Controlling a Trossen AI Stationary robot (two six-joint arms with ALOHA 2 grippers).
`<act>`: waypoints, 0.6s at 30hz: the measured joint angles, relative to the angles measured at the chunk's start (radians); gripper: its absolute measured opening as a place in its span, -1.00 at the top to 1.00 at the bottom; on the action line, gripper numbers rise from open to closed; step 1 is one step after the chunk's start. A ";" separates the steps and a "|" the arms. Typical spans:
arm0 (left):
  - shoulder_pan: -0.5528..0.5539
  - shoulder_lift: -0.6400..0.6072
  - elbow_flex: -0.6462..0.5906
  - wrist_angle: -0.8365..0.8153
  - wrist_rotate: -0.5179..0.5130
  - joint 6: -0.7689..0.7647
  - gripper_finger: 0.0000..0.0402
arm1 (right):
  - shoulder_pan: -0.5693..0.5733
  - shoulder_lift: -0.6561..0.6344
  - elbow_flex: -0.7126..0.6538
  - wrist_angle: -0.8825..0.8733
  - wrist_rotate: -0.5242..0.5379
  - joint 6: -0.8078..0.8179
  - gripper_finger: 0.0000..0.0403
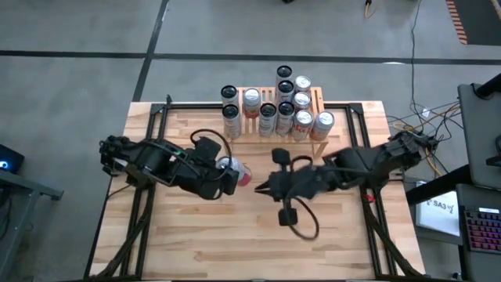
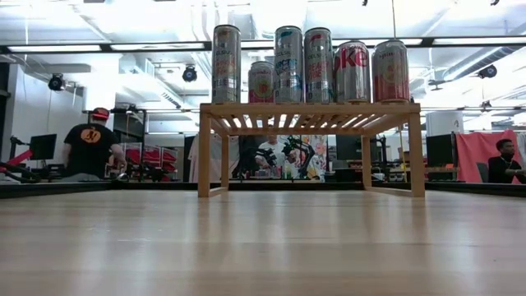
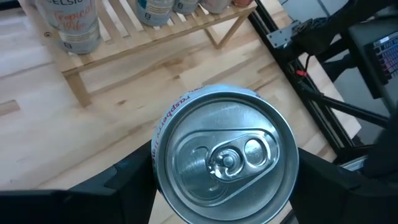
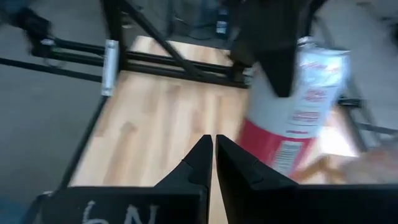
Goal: Place canned beverage on shelf
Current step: Put the pink and white soda can on the shelf aligned with the other pink and white soda cans
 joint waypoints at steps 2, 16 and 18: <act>0.010 0.000 0.000 0.000 0.016 0.023 -0.34 | -0.033 -0.038 -0.102 0.088 -0.082 0.000 0.94; 0.068 -0.001 -0.003 -0.001 0.072 0.099 -0.34 | -0.102 -0.202 -0.557 0.616 0.011 0.050 0.94; 0.068 -0.001 -0.003 0.000 0.071 0.095 -0.34 | -0.102 -0.191 -0.554 0.604 0.011 0.063 0.93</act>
